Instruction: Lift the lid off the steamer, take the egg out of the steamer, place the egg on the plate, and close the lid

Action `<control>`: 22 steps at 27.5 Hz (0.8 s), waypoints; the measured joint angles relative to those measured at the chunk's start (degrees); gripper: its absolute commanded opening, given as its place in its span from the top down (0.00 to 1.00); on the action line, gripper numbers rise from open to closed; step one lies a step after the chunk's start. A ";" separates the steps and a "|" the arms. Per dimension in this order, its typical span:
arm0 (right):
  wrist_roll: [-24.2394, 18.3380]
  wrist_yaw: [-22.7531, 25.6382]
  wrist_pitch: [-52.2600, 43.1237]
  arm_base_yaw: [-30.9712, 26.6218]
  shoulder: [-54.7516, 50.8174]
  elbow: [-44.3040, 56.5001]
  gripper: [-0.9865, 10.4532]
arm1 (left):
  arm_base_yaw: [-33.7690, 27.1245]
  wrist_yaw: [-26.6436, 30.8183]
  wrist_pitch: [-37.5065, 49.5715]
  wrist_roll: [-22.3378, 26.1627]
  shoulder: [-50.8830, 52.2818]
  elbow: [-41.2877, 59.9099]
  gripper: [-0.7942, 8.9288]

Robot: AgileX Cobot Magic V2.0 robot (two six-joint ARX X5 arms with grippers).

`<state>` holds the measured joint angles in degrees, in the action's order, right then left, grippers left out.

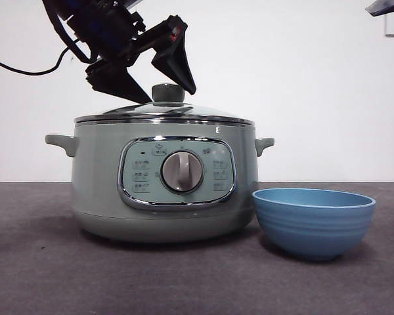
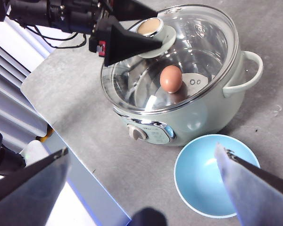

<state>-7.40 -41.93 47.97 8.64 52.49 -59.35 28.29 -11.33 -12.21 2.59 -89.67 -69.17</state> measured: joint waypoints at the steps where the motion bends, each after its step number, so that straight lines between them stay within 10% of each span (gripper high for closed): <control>1: 0.00 0.02 0.00 0.00 0.00 0.00 0.42 | 0.02 0.37 0.26 0.00 0.00 0.00 0.41; 12: 0.11 0.02 0.00 0.00 0.00 0.00 0.42 | 0.79 0.33 -1.40 0.00 0.00 0.00 0.57; 22: 0.13 0.02 0.00 0.00 0.00 0.00 0.42 | 1.14 0.33 -2.62 0.48 0.04 -0.20 0.93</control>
<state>-7.27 -41.91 47.97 8.64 52.49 -59.35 29.43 -11.00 -14.83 3.07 -89.62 -69.36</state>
